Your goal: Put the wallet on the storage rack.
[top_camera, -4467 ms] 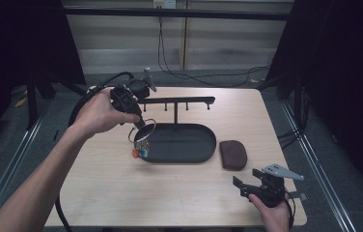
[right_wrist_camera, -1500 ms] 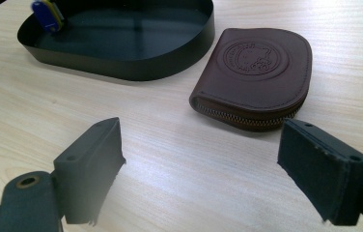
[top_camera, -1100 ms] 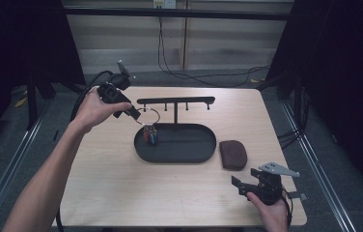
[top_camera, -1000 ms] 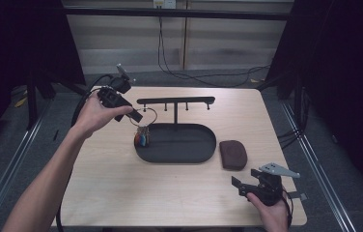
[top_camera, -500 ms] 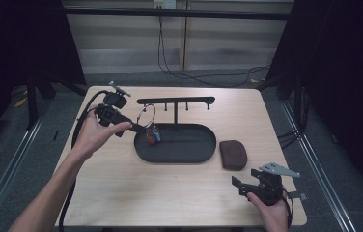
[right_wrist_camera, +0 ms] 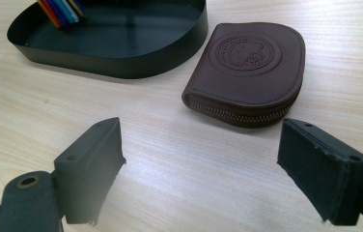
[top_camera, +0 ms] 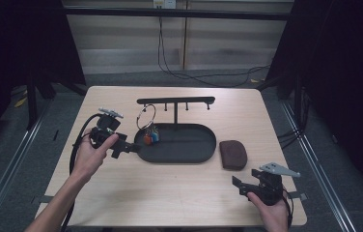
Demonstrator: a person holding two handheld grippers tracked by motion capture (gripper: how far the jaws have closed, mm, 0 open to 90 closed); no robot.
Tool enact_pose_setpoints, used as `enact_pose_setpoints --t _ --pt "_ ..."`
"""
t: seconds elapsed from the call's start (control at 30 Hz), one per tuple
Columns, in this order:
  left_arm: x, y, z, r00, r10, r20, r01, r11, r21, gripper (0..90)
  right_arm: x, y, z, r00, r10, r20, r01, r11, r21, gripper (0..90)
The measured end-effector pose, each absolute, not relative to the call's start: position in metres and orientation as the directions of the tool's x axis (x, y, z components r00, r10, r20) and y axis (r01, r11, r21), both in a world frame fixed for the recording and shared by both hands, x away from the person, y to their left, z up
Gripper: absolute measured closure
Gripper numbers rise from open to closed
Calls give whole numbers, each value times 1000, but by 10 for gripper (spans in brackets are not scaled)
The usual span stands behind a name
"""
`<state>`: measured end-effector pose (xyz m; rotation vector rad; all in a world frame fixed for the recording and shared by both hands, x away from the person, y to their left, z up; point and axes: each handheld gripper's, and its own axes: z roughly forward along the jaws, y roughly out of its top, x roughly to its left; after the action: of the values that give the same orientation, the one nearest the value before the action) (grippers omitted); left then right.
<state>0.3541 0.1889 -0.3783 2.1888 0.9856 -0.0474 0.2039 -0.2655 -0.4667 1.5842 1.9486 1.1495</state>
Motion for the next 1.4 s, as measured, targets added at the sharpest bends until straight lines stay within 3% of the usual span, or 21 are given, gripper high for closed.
enact_pose_setpoints --t 0.23,0.33,1.03,1.4 --pt "332 204 -402 707 608 -362 671 -413 616 162 203 -267 -466 -289 936 201 628 27 778 162" --pt "322 208 -410 717 614 -331 652 -422 630 162 204 -266 -466 -291 935 202 631 29 775 162" --pt "255 253 -455 707 618 -343 636 -344 691 162 215 -264 -454 -294 933 207 659 41 751 189" --pt "249 259 -465 712 612 -345 629 -336 702 162 241 -256 -435 -305 927 218 713 71 697 193"
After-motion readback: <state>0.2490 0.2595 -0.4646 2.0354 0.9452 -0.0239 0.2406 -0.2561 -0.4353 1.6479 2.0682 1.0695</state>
